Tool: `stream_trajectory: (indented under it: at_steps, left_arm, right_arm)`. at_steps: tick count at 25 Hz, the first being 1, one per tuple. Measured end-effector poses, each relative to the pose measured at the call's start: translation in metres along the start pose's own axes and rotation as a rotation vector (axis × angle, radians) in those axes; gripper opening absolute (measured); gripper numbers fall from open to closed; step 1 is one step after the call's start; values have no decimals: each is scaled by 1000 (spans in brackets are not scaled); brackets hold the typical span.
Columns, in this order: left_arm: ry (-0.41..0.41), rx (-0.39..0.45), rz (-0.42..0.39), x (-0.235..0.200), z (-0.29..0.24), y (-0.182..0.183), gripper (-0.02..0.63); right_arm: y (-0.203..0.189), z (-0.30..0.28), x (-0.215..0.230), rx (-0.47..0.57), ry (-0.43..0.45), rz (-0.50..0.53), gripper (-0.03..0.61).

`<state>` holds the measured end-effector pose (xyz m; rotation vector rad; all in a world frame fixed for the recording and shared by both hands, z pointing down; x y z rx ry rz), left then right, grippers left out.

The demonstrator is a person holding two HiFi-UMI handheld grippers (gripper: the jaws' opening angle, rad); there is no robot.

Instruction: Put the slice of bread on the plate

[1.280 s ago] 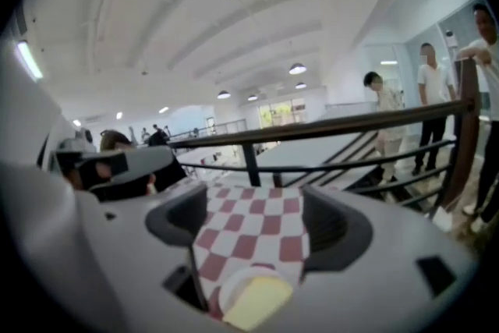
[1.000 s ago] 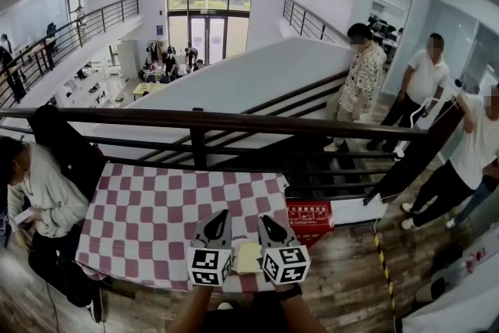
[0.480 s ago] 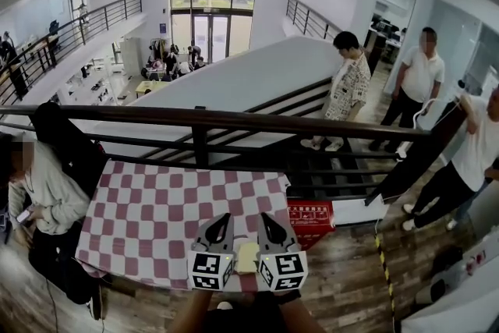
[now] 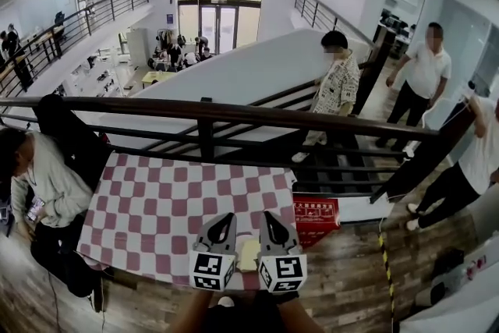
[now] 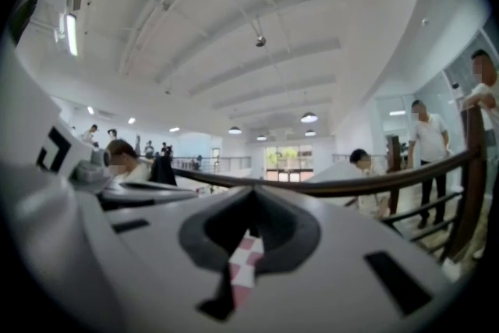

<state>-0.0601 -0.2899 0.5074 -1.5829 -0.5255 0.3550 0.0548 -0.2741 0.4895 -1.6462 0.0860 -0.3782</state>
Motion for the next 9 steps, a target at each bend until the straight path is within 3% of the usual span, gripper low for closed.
stream_trajectory:
  at_steps: [9]
  left_arm:
    - [-11,-39,-9,1,-23,-15,18]
  right_arm:
    - [-16,-22,15,-62,-8,13,14]
Point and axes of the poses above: the fingertips, and each gripper's own axes: z backward along the fingers, x to its right, y out of its top, the point moved 4 cm from there along z, backward along the fingers, and after that the axes turned 10 degrees about -z, right-handed, at the moved point
